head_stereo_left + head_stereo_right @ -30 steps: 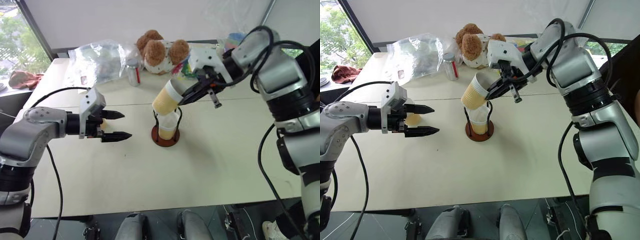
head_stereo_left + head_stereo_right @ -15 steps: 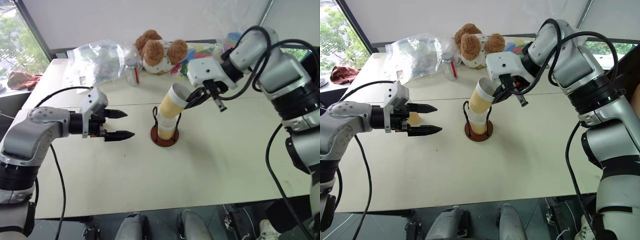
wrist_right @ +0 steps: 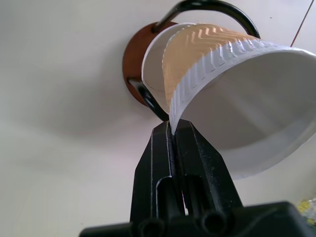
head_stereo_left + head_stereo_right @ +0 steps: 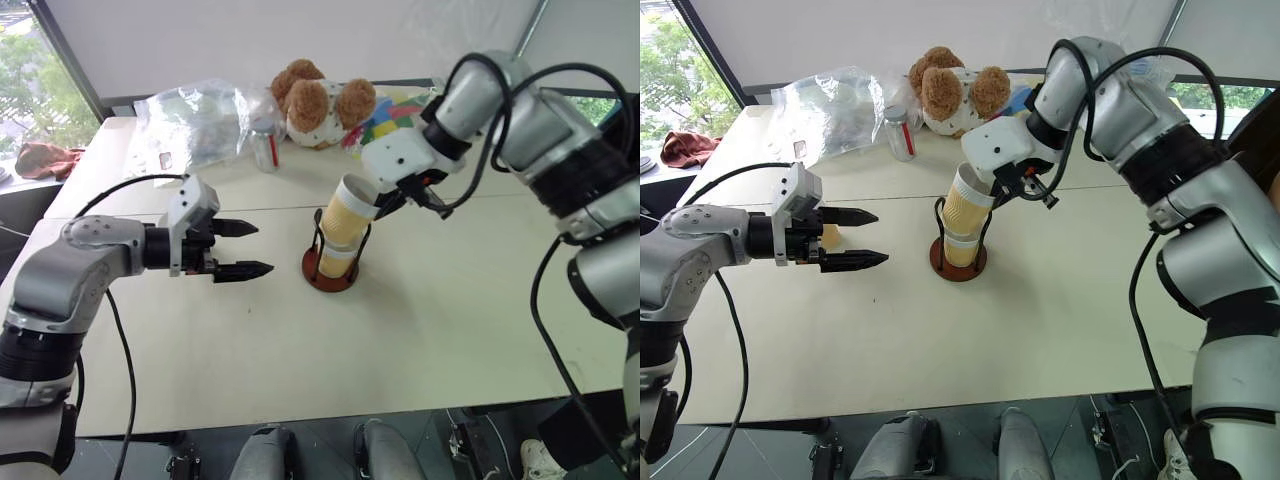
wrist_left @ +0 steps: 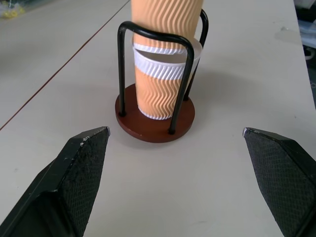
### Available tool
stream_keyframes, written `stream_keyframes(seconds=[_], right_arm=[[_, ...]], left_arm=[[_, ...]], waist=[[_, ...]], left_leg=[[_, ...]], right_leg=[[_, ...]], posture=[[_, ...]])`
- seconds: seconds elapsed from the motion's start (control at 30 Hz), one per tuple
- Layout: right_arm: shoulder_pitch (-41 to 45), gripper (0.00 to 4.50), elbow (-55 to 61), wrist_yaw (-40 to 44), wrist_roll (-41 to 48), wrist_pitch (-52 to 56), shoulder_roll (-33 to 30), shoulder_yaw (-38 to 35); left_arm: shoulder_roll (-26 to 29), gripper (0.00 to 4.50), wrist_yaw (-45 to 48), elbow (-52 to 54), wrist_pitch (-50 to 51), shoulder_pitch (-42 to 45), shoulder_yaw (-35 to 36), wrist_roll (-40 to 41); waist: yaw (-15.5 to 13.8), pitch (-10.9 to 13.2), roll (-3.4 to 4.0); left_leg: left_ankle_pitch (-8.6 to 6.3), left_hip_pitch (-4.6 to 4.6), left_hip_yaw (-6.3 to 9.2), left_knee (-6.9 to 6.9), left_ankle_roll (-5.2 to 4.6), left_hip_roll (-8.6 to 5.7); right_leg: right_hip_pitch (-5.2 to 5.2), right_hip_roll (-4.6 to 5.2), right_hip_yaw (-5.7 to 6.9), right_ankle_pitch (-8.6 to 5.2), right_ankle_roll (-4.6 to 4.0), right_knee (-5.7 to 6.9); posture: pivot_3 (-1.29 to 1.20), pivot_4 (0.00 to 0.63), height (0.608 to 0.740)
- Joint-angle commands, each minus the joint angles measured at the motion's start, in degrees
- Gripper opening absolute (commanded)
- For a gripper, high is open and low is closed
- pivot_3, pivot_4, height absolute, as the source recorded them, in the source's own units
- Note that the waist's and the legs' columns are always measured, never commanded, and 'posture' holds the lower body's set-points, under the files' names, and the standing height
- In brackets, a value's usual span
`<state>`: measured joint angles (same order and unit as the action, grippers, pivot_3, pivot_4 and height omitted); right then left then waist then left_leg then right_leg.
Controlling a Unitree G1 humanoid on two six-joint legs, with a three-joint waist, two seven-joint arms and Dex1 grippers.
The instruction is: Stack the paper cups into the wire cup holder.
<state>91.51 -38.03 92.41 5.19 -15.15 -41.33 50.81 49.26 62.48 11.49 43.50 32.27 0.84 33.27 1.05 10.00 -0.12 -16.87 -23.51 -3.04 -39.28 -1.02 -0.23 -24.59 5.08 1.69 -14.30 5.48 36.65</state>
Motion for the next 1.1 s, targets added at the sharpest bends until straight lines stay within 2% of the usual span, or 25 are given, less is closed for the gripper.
stream_keyframes(seconds=[0.03,0.53,0.67,0.77,0.9,1.1], right_arm=[[3.30,0.01,-2.22,0.09,-0.23,-3.02,1.02,-0.24],[5.64,0.01,-2.85,0.09,0.97,-9.39,-0.37,6.03],[5.90,1.24,-3.96,0.09,1.05,-10.11,0.39,5.71],[5.72,2.75,-3.91,0.09,1.64,-9.31,0.76,4.76],[5.76,2.75,-3.76,0.09,2.76,-7.63,0.55,3.26],[4.78,2.75,-0.66,0.09,10.20,4.54,-3.73,-5.20]], left_arm=[[0.06,4.50,-0.70,1.81,0.32,0.10,1.80,1.07],[-0.95,4.50,-1.88,1.75,0.46,0.50,1.80,2.11],[-1.15,4.50,-1.96,1.76,0.47,0.50,1.81,2.11],[-1.12,4.50,-1.96,1.76,0.53,0.41,1.93,2.14],[-0.80,4.50,-1.65,1.26,0.41,0.60,2.08,2.04],[0.99,4.50,-0.40,-0.76,-0.65,1.95,2.59,1.05]], waist=[[-0.11,0.00,0.00],[-0.10,0.01,0.01],[-0.06,0.01,0.01],[-0.05,0.01,0.01],[-0.10,0.01,0.01],[-0.31,0.01,0.01]], left_leg=[[0.01,0.00,0.01,0.01,0.02,0.00],[0.02,0.00,0.02,0.03,0.05,-0.02],[0.02,0.00,0.02,0.03,0.06,-0.01],[0.02,0.00,0.02,0.03,0.06,-0.01],[0.03,0.00,0.02,0.04,0.06,-0.01],[0.03,0.00,0.04,0.05,0.07,-0.01]], right_leg=[[0.00,0.00,0.00,0.00,0.00,0.00],[-0.01,0.04,0.01,0.00,0.00,-0.01],[-0.01,0.04,0.01,0.00,0.00,-0.01],[-0.01,0.04,0.01,0.00,0.00,0.00],[-0.02,0.05,0.01,0.00,0.00,0.00],[-0.02,0.07,0.02,0.00,0.00,-0.01]], posture=[[0.00,0.150,0.740],[0.00,0.150,0.740],[0.00,0.150,0.740],[0.00,0.150,0.740],[0.00,0.150,0.740],[0.00,0.150,0.740]])
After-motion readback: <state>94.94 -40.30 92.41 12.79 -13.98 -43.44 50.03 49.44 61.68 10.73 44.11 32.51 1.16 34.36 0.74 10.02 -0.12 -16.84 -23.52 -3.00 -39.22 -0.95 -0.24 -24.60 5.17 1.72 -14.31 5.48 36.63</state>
